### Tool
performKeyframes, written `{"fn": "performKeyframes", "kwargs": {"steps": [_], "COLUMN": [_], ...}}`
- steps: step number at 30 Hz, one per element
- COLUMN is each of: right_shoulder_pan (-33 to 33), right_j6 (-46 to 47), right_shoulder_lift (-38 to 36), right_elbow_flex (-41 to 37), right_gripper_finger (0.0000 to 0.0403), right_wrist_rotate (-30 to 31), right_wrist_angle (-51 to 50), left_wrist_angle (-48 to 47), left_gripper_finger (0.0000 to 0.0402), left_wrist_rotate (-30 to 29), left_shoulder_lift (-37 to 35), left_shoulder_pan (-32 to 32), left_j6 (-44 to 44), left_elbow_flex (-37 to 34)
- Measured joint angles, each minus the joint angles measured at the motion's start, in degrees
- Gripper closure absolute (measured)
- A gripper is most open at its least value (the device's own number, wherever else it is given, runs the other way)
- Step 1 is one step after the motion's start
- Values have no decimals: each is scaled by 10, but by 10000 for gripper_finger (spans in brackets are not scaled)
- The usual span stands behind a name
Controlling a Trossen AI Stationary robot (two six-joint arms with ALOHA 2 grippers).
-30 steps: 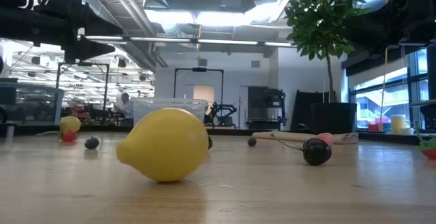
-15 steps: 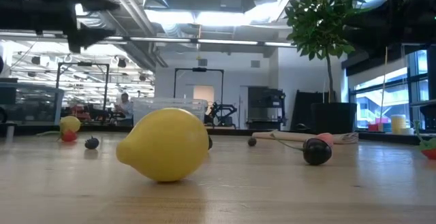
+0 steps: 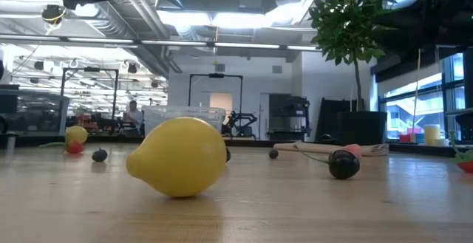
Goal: Pick and placing Produce into tupperware
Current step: Put the yellow lemon into the transparent bin
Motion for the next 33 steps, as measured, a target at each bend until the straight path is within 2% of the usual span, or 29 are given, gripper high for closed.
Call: {"fn": "performKeyframes", "kwargs": {"steps": [3,7,12,16,19,23,30,33], "right_shoulder_pan": [0,0,0,0,0,0,0,0], "right_j6": [-1,-1,24,61,58,60,74,73], "right_shoulder_lift": [0,0,0,0,0,0,0,0], "right_elbow_flex": [0,0,0,0,0,0,0,0], "right_gripper_finger": [224,224,224,224,224,224,224,224], "right_wrist_rotate": [0,0,0,0,0,0,-1,-1], "right_wrist_angle": [7,16,16,14,14,12,4,4], "left_wrist_angle": [-84,-172,-254,-289,-292,-333,-537,-595], "left_gripper_finger": [21,30,40,46,48,49,49,49], "left_wrist_rotate": [-46,-76,-83,-72,-36,44,199,261], "left_shoulder_lift": [63,142,223,279,319,364,430,459], "left_shoulder_pan": [0,0,7,25,48,96,216,262], "left_j6": [-27,-103,-195,-254,-276,-331,-454,-483], "left_elbow_flex": [69,146,212,236,242,251,258,258]}}
